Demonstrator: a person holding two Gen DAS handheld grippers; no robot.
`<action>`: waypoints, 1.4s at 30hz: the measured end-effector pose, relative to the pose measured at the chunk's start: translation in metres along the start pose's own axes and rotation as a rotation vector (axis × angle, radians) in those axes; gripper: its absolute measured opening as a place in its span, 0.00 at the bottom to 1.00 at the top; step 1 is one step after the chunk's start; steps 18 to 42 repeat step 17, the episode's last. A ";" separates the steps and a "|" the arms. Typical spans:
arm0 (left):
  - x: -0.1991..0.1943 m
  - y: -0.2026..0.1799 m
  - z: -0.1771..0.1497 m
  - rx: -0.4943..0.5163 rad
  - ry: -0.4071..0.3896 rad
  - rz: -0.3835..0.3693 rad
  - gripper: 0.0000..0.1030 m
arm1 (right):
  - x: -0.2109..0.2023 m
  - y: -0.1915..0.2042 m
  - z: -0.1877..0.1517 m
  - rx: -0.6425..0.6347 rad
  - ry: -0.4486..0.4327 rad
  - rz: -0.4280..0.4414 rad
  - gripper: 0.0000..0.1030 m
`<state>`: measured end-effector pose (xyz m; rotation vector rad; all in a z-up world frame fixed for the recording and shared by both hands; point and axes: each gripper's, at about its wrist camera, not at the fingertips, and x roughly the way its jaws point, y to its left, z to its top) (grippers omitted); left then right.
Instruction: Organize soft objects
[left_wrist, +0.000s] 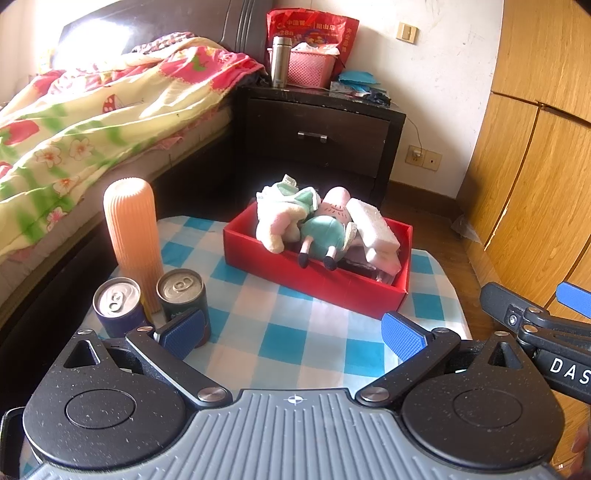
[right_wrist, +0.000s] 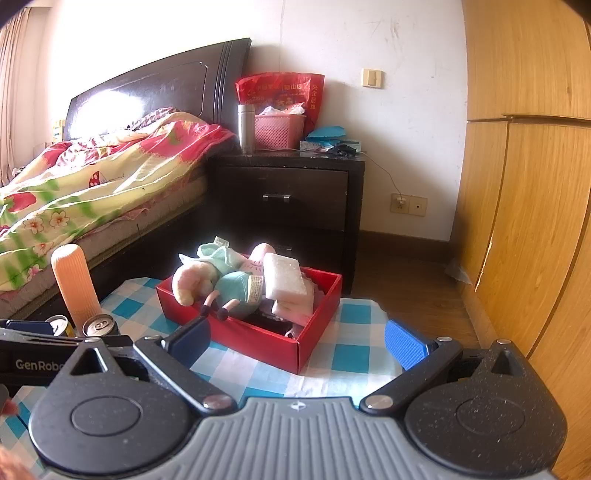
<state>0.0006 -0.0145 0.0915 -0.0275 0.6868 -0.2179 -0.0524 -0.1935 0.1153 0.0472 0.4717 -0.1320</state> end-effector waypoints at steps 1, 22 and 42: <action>0.000 0.000 0.000 0.001 0.003 0.000 0.95 | -0.001 0.000 0.000 0.001 -0.003 0.001 0.79; 0.000 0.000 -0.002 0.034 -0.029 0.000 0.95 | -0.001 -0.002 0.000 0.017 -0.001 0.008 0.79; 0.000 0.000 -0.002 0.034 -0.029 0.000 0.95 | -0.001 -0.002 0.000 0.017 -0.001 0.008 0.79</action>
